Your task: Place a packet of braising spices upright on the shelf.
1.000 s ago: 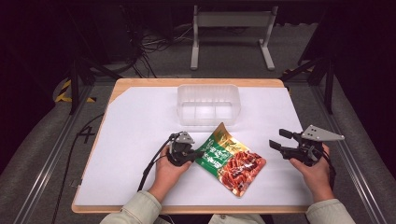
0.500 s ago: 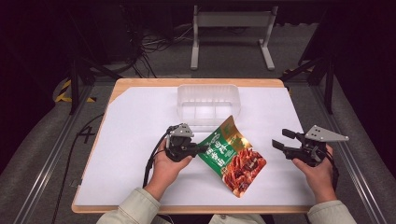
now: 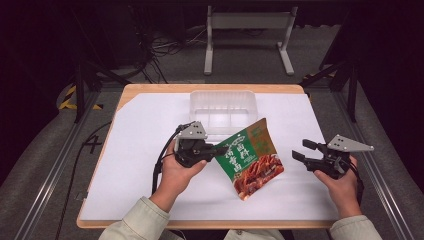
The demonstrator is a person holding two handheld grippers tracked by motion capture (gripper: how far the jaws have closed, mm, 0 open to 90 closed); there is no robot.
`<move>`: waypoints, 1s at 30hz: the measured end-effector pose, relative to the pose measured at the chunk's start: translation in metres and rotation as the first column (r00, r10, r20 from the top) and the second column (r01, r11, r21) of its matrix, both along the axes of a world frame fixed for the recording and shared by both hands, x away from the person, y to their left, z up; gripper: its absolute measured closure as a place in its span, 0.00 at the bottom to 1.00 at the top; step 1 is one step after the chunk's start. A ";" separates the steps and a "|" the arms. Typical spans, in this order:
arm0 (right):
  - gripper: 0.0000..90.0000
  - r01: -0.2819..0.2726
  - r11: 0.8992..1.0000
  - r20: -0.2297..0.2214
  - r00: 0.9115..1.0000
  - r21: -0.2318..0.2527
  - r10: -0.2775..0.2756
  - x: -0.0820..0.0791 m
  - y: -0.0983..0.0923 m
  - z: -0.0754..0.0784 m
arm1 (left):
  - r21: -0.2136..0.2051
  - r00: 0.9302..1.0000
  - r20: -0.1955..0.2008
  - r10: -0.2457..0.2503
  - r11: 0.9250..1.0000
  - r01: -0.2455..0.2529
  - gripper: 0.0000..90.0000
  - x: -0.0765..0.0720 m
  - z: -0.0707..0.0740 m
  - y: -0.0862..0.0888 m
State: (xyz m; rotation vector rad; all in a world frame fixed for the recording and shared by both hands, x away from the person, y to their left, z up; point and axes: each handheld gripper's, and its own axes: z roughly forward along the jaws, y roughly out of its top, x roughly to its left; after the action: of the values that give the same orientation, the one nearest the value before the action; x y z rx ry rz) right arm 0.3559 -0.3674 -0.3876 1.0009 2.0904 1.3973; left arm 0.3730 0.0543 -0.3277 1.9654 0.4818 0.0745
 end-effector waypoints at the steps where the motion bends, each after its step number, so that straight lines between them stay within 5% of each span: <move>1: 0.41 -0.006 1.000 -0.007 1.000 0.002 0.006 0.001 0.000 -0.001 | -0.003 1.000 0.008 -0.002 1.000 0.002 1.00 0.000 0.003 0.000; 26: 0.42 -0.014 1.000 -0.071 0.997 -0.009 0.013 0.013 0.007 -0.022 | -0.060 0.991 0.065 0.116 0.992 -0.112 1.00 0.021 0.065 0.030; 30: 0.43 -0.005 1.000 -0.046 0.999 -0.006 0.004 0.011 0.008 -0.022 | -0.063 0.989 0.076 0.129 0.990 -0.124 1.00 0.025 0.076 0.034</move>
State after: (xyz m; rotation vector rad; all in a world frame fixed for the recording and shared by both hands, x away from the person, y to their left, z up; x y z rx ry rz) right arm 0.3672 -0.3597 -0.4092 1.0353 2.1298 1.3812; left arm 0.3984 0.0878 -0.2521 1.8658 0.5496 0.2167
